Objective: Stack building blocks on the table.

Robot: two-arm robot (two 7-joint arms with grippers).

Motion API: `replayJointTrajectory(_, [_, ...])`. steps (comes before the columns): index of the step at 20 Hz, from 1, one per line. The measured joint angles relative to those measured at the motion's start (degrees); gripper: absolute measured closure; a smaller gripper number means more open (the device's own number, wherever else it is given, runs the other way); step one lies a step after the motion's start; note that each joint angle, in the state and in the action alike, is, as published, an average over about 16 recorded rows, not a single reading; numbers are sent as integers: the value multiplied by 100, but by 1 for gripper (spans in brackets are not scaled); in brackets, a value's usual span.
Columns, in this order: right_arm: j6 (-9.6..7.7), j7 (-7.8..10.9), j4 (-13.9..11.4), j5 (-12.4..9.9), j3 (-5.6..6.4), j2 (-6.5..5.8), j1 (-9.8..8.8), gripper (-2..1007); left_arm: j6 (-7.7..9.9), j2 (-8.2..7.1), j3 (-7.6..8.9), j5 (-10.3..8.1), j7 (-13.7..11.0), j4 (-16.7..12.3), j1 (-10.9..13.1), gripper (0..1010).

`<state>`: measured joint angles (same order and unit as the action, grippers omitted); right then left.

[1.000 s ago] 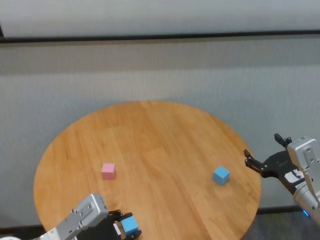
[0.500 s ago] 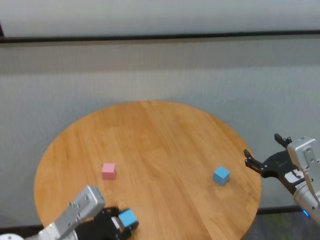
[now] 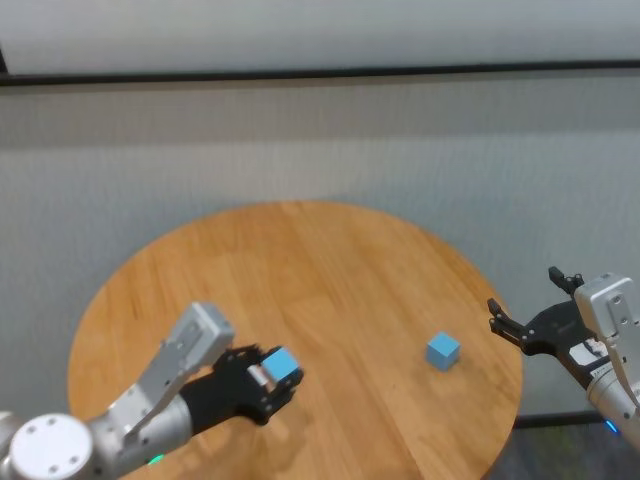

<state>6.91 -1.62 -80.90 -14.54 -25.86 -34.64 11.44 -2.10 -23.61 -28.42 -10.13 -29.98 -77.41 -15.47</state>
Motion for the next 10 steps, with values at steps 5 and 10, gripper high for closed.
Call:
replayJointTrajectory(5, [0,0,0,0,0,0,0,0,68,310,-72,48,55,256,-327,614])
replayJointTrajectory(10, [0,0,0,0,0,0,0,0,101,623,-154,89,84,668,-656,614])
